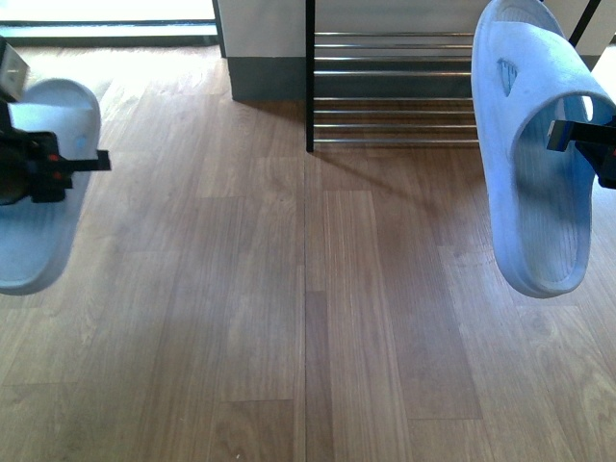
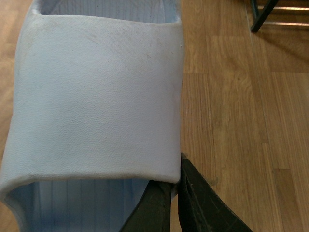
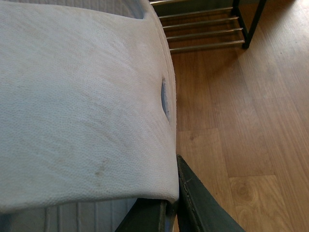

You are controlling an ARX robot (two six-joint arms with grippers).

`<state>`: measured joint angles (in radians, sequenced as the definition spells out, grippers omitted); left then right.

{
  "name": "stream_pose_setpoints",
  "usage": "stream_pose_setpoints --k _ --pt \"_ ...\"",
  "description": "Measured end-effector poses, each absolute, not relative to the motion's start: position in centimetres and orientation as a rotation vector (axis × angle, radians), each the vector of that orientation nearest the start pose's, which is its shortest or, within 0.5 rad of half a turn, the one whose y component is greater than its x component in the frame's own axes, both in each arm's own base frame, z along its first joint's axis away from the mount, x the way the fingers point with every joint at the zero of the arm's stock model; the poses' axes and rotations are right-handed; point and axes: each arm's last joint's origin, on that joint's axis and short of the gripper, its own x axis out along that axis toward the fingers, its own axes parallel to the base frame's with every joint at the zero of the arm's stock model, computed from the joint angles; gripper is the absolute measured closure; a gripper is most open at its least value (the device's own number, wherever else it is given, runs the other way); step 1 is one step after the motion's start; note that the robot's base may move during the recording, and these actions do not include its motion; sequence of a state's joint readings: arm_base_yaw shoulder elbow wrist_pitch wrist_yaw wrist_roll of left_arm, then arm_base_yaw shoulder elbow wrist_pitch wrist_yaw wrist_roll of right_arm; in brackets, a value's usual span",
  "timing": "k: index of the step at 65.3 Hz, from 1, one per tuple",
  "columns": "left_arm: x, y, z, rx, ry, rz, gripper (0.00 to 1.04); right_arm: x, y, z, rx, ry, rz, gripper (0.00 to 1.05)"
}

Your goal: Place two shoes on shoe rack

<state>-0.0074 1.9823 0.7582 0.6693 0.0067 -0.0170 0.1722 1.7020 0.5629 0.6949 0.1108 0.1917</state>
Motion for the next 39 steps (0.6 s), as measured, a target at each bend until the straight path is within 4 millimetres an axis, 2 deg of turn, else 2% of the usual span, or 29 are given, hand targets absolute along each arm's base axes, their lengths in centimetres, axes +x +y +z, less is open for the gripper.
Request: stream_pose_setpoints --k 11,13,16,26,39 --pt "31.0 -0.4 12.8 0.005 0.462 0.006 1.03 29.5 4.8 12.6 0.126 0.444 0.018 1.03" --pt "29.8 -0.6 14.0 0.017 0.428 0.015 1.03 29.5 4.8 12.6 0.126 0.444 0.018 1.03" --pt "28.8 -0.7 14.9 0.020 0.404 0.018 1.03 29.5 4.8 12.6 0.126 0.444 0.018 1.03" --pt "25.6 -1.4 16.7 0.064 0.335 0.037 1.03 29.5 4.8 12.6 0.126 0.444 0.018 1.03" --pt "22.4 -1.9 17.4 0.097 0.272 0.070 1.03 29.5 4.8 12.6 0.126 0.444 0.018 1.03"
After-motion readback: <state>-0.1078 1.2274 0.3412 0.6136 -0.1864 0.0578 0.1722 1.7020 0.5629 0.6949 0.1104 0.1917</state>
